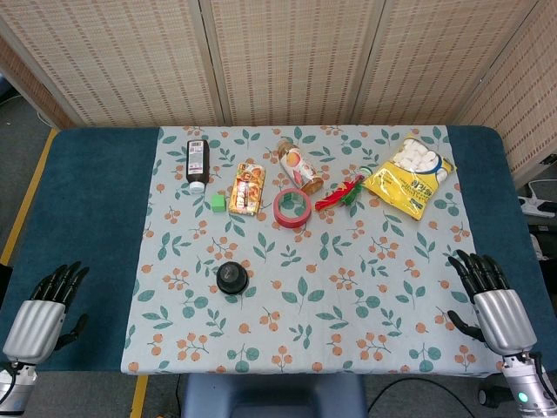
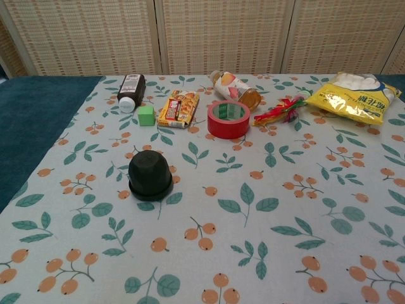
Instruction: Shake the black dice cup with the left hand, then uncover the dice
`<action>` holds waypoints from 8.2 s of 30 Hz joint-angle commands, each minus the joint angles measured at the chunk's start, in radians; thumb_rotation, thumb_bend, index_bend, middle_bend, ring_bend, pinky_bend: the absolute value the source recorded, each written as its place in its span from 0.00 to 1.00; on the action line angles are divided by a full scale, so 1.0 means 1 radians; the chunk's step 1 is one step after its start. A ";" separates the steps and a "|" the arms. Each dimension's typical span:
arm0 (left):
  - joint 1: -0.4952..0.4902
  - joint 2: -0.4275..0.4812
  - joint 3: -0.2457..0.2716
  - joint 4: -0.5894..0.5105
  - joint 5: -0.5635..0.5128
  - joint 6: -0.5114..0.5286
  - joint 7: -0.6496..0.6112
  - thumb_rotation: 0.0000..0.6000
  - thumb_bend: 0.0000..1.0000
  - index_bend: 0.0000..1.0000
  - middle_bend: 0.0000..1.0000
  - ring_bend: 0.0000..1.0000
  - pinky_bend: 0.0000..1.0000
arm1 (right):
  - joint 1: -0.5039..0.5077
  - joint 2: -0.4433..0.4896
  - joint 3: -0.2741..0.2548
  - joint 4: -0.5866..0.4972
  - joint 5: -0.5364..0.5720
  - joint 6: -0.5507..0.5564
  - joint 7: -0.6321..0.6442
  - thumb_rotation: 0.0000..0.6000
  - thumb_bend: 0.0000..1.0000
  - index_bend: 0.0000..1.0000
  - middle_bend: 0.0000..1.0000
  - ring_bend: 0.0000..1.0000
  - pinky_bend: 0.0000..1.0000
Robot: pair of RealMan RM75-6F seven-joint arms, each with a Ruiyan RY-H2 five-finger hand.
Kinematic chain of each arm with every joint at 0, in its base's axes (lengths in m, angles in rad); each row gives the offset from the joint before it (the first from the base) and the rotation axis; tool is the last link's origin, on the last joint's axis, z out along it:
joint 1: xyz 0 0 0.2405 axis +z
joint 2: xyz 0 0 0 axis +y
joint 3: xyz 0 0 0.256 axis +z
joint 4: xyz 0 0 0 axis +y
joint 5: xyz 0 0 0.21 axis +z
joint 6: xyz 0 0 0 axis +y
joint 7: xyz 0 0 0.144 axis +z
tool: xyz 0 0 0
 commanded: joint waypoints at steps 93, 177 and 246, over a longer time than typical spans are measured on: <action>-1.308 -0.282 0.145 -0.074 -1.327 -0.800 0.524 1.00 0.34 0.00 0.00 0.00 0.24 | 0.000 0.058 -0.017 -0.027 -0.014 -0.015 0.088 1.00 0.17 0.00 0.00 0.00 0.00; -0.790 0.168 -0.067 -0.566 -0.427 -0.467 -0.056 1.00 0.71 0.72 0.79 0.68 0.89 | 0.003 0.083 -0.051 -0.036 -0.082 -0.007 0.147 1.00 0.17 0.00 0.00 0.00 0.00; -0.979 -0.214 0.078 -0.191 -1.188 -0.610 0.750 1.00 0.45 0.00 0.00 0.00 0.44 | -0.002 0.082 -0.076 -0.049 -0.116 -0.002 0.116 1.00 0.17 0.00 0.00 0.00 0.00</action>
